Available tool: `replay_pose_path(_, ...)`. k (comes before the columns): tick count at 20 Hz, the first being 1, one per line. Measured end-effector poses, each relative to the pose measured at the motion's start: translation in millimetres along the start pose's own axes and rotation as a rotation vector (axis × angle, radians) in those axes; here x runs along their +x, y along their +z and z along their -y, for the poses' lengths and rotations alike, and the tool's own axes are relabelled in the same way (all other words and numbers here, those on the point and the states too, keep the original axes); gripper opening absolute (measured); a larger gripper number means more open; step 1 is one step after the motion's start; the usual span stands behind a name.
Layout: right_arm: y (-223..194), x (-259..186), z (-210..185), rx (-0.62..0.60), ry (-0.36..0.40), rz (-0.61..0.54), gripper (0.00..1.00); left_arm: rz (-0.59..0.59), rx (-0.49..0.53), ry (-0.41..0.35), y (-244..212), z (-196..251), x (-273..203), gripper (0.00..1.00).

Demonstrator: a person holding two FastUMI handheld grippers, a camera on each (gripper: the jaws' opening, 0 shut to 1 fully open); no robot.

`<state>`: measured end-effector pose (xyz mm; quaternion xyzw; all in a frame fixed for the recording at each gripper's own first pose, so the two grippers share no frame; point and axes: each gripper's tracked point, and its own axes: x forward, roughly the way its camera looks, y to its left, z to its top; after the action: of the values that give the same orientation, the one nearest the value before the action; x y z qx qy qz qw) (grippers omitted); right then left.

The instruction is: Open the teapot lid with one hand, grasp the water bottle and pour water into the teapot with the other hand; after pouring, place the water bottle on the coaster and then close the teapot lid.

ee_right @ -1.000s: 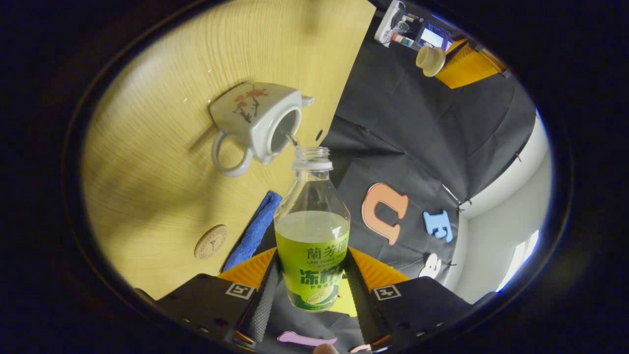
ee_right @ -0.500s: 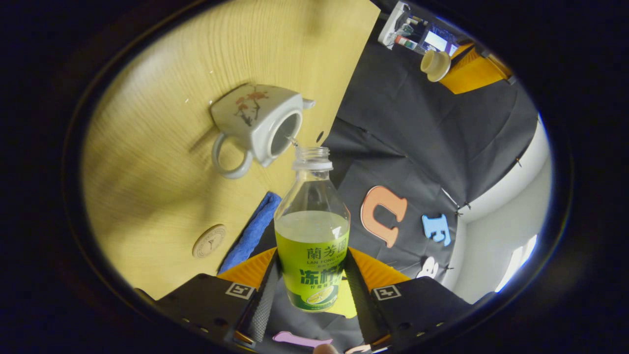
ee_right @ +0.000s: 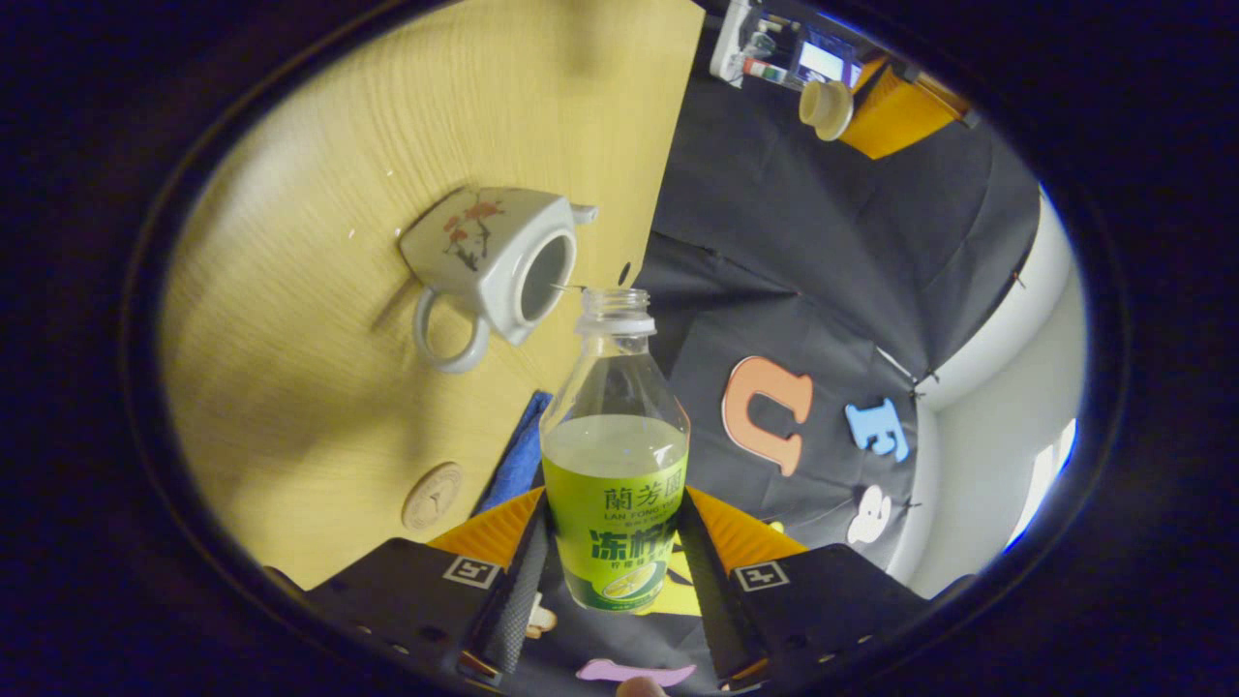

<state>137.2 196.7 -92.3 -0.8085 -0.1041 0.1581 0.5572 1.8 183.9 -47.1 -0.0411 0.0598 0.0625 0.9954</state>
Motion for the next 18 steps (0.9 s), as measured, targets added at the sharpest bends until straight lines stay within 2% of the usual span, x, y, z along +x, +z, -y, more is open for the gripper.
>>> replay_pose_path(4,0,0,-14,0.196,0.068,0.007,0.75,-0.006,0.007,0.003,-1,3,0,0.03)
replay_pose_path(7,-1,-3,-22,0.426,0.126,0.011,0.72,-0.001,0.018,-0.002,0,7,1,0.03)
replay_pose_path(8,-1,-5,-20,0.509,0.136,0.011,0.75,0.000,0.020,-0.003,0,8,0,0.03)
replay_pose_path(12,-14,-13,-7,0.878,0.155,0.010,0.72,0.000,0.017,-0.017,1,17,0,0.03)
replay_pose_path(15,-36,-15,6,1.186,0.124,-0.004,0.75,-0.002,0.021,-0.031,0,24,2,0.03)
replay_pose_path(18,-61,-9,12,1.505,0.112,-0.021,0.72,-0.003,0.023,-0.051,0,34,1,0.03)
